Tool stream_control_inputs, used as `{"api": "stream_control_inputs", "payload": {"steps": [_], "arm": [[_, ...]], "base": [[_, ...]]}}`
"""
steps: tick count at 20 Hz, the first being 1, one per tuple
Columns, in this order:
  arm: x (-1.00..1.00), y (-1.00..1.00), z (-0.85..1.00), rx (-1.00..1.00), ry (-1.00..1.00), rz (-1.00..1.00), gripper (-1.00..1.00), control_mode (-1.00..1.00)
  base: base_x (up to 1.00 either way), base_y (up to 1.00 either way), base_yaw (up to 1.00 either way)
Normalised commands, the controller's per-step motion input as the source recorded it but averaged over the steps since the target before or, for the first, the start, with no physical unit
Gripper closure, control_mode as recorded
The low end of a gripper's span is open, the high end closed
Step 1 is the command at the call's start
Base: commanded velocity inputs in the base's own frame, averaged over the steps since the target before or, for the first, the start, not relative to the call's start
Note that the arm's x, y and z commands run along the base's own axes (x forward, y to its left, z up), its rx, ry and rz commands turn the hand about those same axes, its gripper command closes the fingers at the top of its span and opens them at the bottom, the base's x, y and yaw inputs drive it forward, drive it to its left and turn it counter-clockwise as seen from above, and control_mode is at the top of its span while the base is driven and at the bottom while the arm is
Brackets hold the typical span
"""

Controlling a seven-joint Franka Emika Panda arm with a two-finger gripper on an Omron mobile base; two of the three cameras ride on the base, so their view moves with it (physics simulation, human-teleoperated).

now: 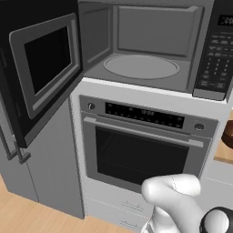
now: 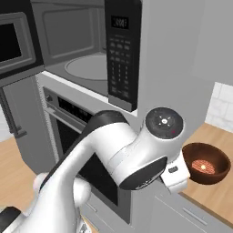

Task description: Open the microwave, place the bowl with waffle inside the microwave, then close the microwave door and turn it on.

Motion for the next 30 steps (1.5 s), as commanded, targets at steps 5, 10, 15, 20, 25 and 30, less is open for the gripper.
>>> {"api": "stream_control_inputs", "payload": {"steps": [5,10,15,20,25,30], "arm": [[0.29,-0.84,-0.34,0.29,0.1,-0.01,-1.0,-1.0],[0.45,-0.37,-0.54,0.13,0.13,-0.01,-1.0,-1.0],[0.41,-0.13,-0.61,0.04,0.09,-0.07,-1.0,-1.0],[0.25,-0.4,-0.6,0.13,0.02,-0.01,-1.0,-1.0],[0.32,-0.43,-0.42,0.02,0.03,0.0,-1.0,-1.0],[0.33,-0.39,-0.31,0.0,0.0,-0.02,-1.0,-1.0]], "base": [[0.0,0.0,0.0],[0.0,0.0,0.0],[0.0,0.0,0.0],[0.0,0.0,0.0],[0.0,0.0,0.0],[0.0,0.0,0.0]]}}
